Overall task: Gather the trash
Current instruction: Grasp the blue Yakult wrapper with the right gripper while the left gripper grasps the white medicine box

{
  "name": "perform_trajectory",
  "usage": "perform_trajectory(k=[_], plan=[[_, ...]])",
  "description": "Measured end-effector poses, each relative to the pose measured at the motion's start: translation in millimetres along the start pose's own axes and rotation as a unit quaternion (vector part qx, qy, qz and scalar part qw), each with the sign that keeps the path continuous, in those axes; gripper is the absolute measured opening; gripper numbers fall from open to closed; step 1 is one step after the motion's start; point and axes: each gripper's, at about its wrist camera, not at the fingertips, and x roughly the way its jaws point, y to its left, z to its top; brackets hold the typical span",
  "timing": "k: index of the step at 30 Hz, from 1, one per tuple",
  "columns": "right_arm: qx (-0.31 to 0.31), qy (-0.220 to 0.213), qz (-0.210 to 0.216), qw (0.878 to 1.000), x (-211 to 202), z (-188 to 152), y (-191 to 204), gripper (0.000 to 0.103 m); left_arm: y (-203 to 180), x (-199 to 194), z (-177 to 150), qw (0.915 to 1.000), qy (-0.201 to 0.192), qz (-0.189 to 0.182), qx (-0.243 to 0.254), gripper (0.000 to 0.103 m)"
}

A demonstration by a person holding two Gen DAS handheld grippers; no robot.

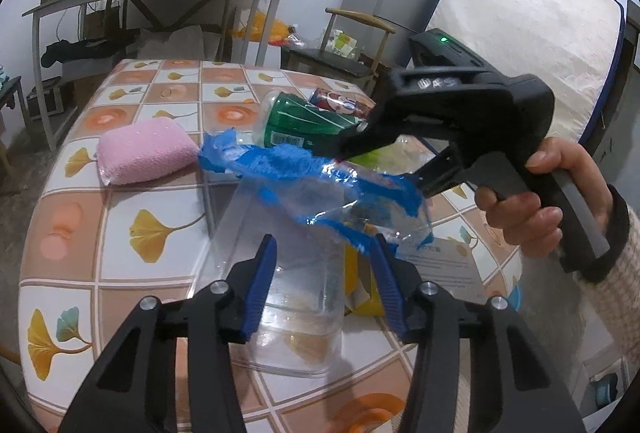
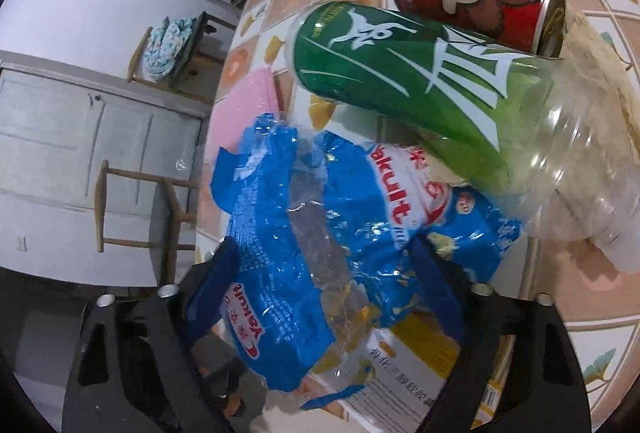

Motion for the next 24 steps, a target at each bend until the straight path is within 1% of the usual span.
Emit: perform_trajectory(k=[1,3,4,5,6,8,11,15,22,24], plan=[[0.002,0.001,-0.003,1.000,-1.1,-0.6,-1.8,0.068,-0.4,0.7,0.4,1.0000,0.000,0.000,0.000,0.047],[0.007,0.001,-0.009,1.000,-1.6,-2.9,-5.5,0.053,-1.1,1.1,0.5,1.0000,-0.001,-0.001,-0.001,0.047],[0.009,0.001,-0.010,1.000,-2.4,-2.7,-7.4,0.050,-1.3,1.2,0.7,1.0000,-0.002,-0.001,0.000,0.047],[0.011,0.000,-0.009,1.000,-2.1,-3.3,-8.2,0.042,-1.3,1.1,0.7,1.0000,-0.002,-0.001,0.000,0.047],[0.013,-0.001,-0.003,1.000,-1.7,-2.6,-8.4,0.037,-1.7,0.3,0.1,1.0000,-0.003,-0.001,0.000,0.047],[0.012,-0.007,0.007,1.000,-5.0,-4.0,-8.7,0.029,-1.0,-1.0,-0.2,1.0000,-0.005,-0.001,-0.001,0.047],[0.002,-0.023,0.002,1.000,-14.3,-5.2,-3.8,0.012,0.4,-3.4,-0.9,1.0000,-0.008,-0.003,-0.003,0.047],[-0.003,-0.041,0.006,0.999,-24.8,-5.4,1.6,0.007,1.2,-5.5,-1.9,0.9999,-0.013,-0.002,-0.002,0.047],[-0.017,-0.082,0.026,0.996,-48.7,-7.8,9.6,0.006,-0.9,-7.9,-3.8,0.9999,-0.012,0.003,0.000,0.047],[-0.024,-0.093,0.038,0.995,-59.6,-11.5,10.7,0.005,-1.2,-10.3,-3.8,0.9999,-0.016,-0.001,0.000,0.047]])
